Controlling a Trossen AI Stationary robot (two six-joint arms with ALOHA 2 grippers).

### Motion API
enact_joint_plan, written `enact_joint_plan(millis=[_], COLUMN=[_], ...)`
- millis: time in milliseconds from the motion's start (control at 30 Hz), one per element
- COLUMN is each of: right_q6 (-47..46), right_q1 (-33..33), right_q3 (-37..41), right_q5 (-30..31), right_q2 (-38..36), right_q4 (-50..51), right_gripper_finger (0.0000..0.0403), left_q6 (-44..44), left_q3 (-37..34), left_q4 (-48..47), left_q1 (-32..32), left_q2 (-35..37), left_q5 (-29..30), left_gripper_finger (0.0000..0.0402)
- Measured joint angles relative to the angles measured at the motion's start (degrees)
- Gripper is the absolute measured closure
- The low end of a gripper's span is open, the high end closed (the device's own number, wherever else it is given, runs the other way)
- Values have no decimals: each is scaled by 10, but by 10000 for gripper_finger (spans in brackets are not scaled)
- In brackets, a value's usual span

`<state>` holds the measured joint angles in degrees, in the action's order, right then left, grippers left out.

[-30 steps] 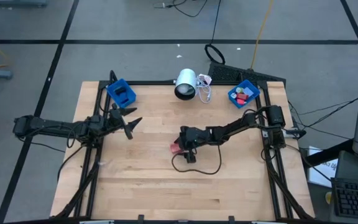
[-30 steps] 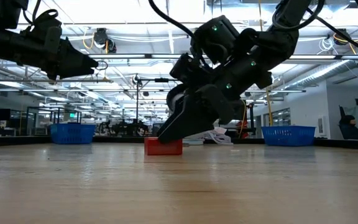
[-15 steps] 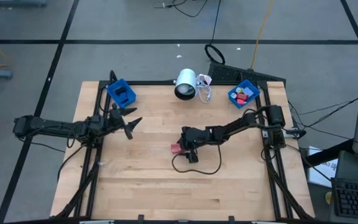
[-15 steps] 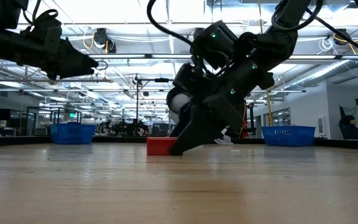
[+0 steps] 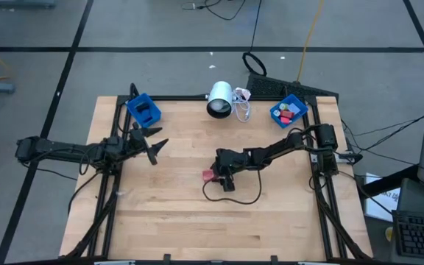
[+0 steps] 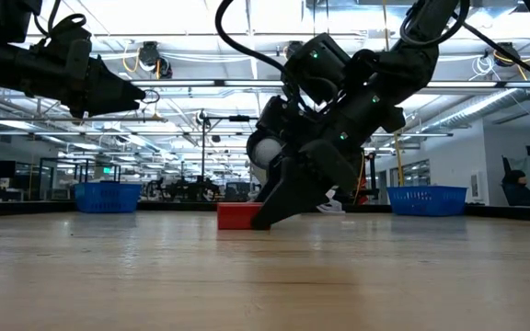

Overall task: Pick & Place Office items
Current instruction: Put the red charger adapter into the right blue bin

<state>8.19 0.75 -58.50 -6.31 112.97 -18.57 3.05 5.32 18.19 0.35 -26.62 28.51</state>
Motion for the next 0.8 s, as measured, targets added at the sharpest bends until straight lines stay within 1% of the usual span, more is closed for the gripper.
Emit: enact_joint_plan(millis=[167, 267, 567, 700, 800], right_q6=[0, 3, 16, 16, 16], right_q1=[0, 0, 0, -1, 0], right_q3=[0, 0, 0, 0, 0], right_q5=[-2, -1, -7, -28, -29], right_q2=[0, 0, -2, -18, -37], right_q4=[1, 1, 5, 23, 50], right_gripper_finger=[181, 193, 182, 193, 191], left_q6=[0, 0, 0, 0, 0], left_q3=[0, 0, 0, 0, 0], left_q4=[0, 0, 0, 0, 0], left_q1=[0, 0, 0, 0, 0], left_q2=[0, 0, 0, 0, 0], left_q5=[0, 0, 0, 0, 0], left_gripper_finger=[130, 130, 130, 130, 130])
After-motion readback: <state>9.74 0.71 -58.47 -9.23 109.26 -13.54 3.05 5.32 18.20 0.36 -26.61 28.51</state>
